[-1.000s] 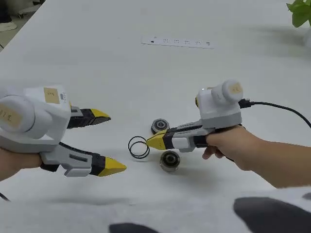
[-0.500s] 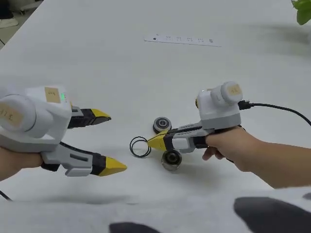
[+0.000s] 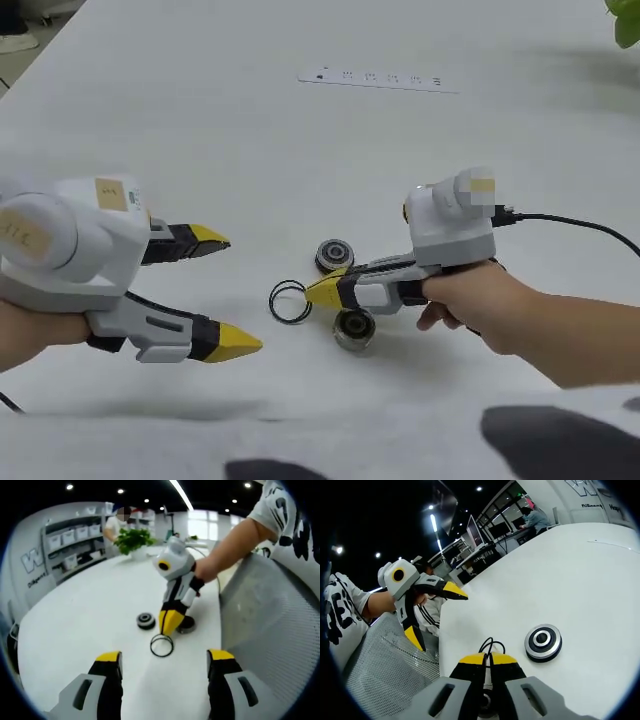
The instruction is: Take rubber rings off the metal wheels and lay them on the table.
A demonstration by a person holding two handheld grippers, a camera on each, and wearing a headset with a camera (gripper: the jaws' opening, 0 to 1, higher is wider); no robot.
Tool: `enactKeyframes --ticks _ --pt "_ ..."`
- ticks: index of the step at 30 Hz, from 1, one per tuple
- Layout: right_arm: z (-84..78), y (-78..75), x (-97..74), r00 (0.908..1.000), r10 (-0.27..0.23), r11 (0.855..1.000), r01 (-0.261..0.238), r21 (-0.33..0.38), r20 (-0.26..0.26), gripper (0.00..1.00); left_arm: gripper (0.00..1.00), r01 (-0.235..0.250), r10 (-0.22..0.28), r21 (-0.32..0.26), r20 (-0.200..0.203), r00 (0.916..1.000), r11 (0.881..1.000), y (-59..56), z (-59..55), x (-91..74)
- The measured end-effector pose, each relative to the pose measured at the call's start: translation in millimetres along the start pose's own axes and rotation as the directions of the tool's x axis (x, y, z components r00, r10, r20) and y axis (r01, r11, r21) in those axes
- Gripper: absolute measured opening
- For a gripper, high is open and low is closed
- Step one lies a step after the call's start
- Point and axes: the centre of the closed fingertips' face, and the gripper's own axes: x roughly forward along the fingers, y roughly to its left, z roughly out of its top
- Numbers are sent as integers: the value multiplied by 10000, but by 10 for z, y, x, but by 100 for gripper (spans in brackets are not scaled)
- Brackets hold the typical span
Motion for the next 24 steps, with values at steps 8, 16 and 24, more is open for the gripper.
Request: enactKeyframes --ticks 8,16,24 --pt "-23 -22 6 9999 -137 9999 137 -5 -86 3 69 73 -73 -31 -48 10000 10000 -25 -15 11" --pt "-23 -46 0 9994 -313 9994 311 -122 -120 7 69 85 -86 -84 -87 9999 9999 -31 -29 6" --pt "-15 -49 -25 9992 -380 9989 376 -263 -144 9 70 64 -65 -92 -102 9999 9999 -34 -24 -3"
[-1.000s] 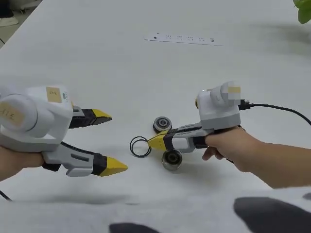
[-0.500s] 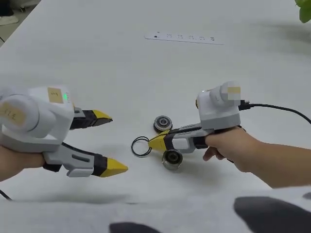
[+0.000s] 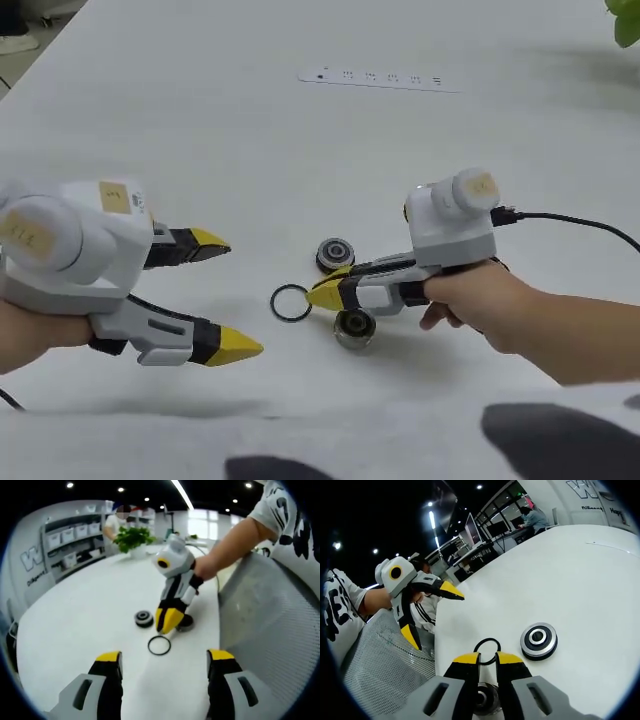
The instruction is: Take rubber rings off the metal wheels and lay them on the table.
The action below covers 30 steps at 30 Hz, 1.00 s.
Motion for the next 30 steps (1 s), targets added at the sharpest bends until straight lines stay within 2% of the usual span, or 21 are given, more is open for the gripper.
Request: enactKeyframes --ticks 10,20,25,30 --pt "96 -11 -147 9997 -120 9997 125 -219 226 11 69 -46 46 22 17 10000 10000 46 50 0" --pt "194 42 -289 9979 -120 9991 145 -387 632 12 69 -49 49 3 5 10000 10000 85 98 22" --pt "226 45 -343 9975 -188 9978 231 -615 684 12 69 -128 128 -15 58 9999 9999 146 140 32" --pt "241 -19 -406 9965 -439 9951 499 -848 708 14 68 -246 247 -18 165 9996 9997 213 201 49"
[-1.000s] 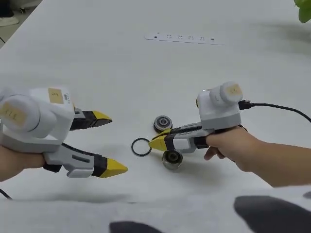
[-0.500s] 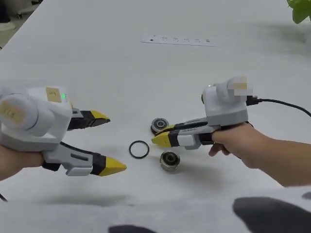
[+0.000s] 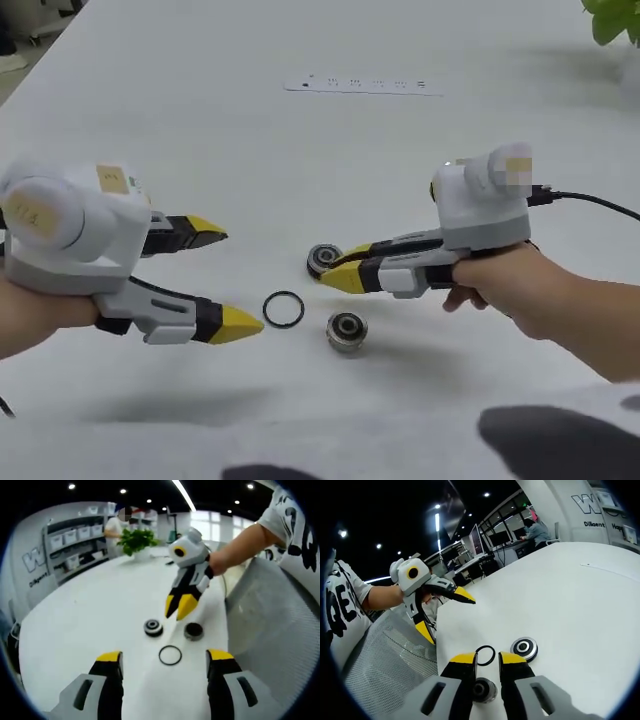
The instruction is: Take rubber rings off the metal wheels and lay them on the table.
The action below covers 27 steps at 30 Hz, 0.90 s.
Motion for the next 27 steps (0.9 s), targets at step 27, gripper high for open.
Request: enactKeyframes --ticks 27 --pt "-63 -380 -190 9951 -979 9919 965 -825 -124 19 65 124 -124 -3 -79 9999 9999 200 135 256"
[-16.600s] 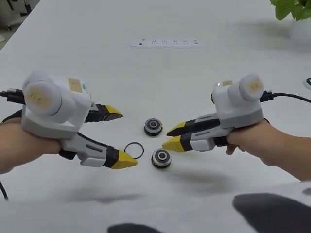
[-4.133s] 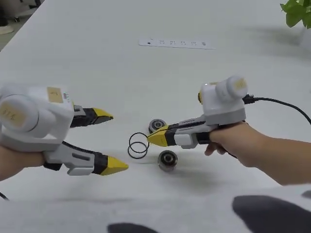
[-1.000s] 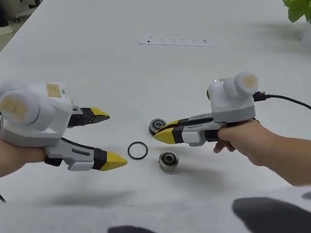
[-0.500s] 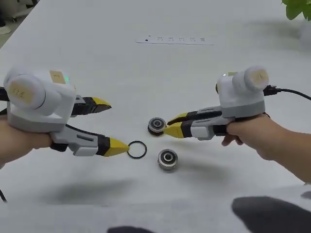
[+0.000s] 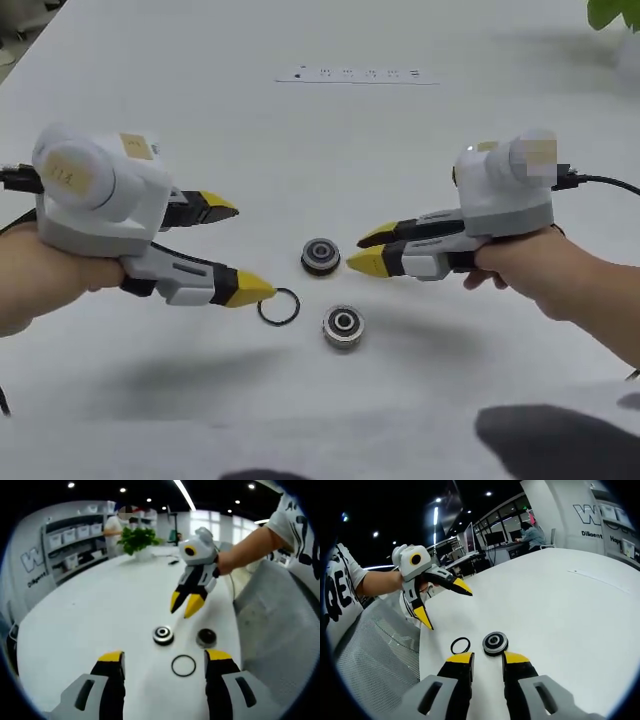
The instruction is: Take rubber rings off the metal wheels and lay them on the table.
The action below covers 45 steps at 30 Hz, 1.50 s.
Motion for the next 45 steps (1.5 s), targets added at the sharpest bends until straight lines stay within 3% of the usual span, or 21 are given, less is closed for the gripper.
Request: enactKeyframes --ticks 21,45 --pt "-125 -123 140 9998 -132 9992 126 -379 -166 20 58 356 -355 63 -254 9990 9993 45 -53 275" --pt "-147 -127 286 9999 138 9976 -142 -679 -62 20 44 695 -697 -186 -120 9975 9974 35 -12 582"
